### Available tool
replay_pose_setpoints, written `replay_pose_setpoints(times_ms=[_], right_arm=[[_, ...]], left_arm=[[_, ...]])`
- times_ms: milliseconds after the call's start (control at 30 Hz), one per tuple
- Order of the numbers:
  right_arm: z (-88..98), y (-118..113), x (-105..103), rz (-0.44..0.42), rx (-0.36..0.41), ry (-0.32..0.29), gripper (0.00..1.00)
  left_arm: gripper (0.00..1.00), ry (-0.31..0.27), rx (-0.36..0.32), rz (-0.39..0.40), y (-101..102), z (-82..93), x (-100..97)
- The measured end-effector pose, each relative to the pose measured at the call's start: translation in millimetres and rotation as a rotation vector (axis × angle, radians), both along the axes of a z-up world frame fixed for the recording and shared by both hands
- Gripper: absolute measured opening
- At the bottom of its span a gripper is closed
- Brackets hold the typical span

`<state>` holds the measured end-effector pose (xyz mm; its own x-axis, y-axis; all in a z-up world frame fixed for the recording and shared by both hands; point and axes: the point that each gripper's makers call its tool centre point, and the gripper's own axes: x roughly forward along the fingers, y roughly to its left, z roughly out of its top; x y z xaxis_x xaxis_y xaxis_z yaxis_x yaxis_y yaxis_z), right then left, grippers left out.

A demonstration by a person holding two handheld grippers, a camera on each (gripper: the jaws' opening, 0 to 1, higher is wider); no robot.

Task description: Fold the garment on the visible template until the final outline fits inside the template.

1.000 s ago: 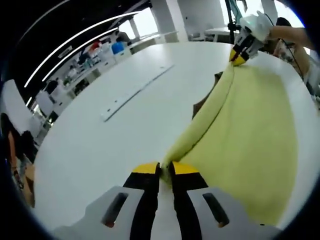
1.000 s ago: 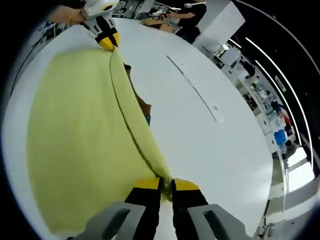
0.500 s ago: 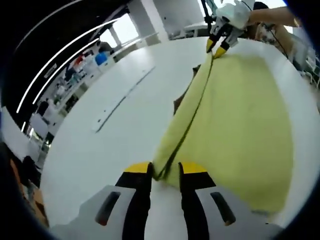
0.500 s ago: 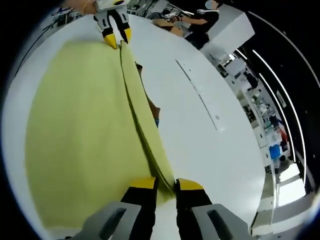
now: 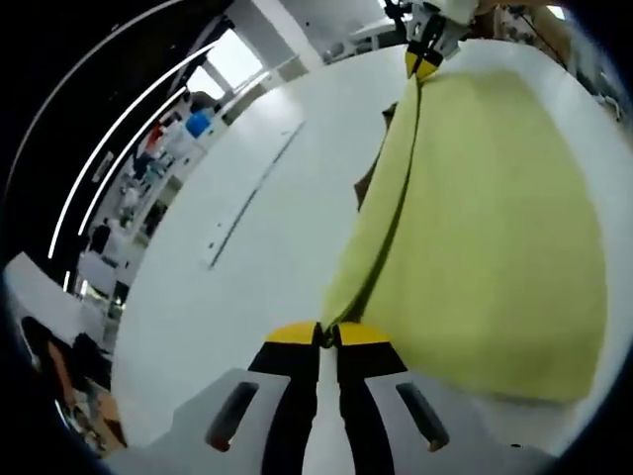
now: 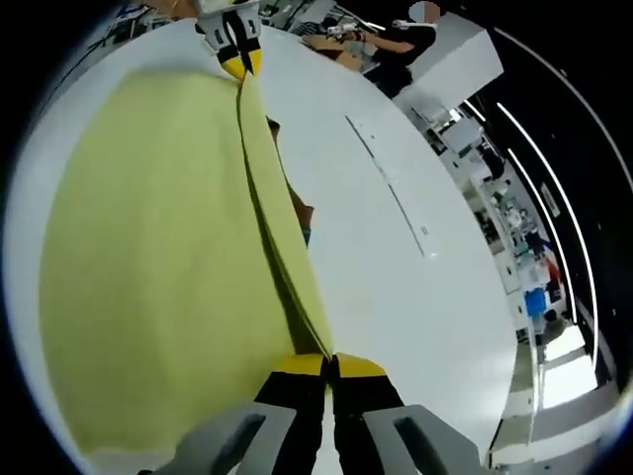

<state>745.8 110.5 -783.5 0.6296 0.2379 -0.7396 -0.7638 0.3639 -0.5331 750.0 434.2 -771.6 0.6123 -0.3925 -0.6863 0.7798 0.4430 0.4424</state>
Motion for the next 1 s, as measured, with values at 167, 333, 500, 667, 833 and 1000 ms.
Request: replay_pose_setpoints(times_ms=[167,333,500,667,833,1000], right_arm=[[5.6,-1,10,-0.167,0.193,0.04,0.0],[8.0,-2,18,-0.293,0.355,0.067,0.0],[8.7,-6,23,-0.422,0.465,0.081,0.02],[17.4,-11,29,-0.511,0.558,0.073,0.12],[24.0,-9,26,-0.524,0.619,0.103,0.24],[25.5,-2,17,-0.523,0.655,0.15,0.51]], left_arm=[[0.01,0.056,-0.169,0.131,2,5.6,8.8],[0.02,0.089,-0.283,0.262,4,9.7,19.0],[0.03,0.102,-0.361,0.358,6,10.9,25.5],[0.06,0.095,-0.36,0.37,8,11.8,25.6],[0.21,0.086,-0.403,0.376,10,21.1,22.0],[0.39,0.1,-0.45,0.368,6,28.0,10.0]])
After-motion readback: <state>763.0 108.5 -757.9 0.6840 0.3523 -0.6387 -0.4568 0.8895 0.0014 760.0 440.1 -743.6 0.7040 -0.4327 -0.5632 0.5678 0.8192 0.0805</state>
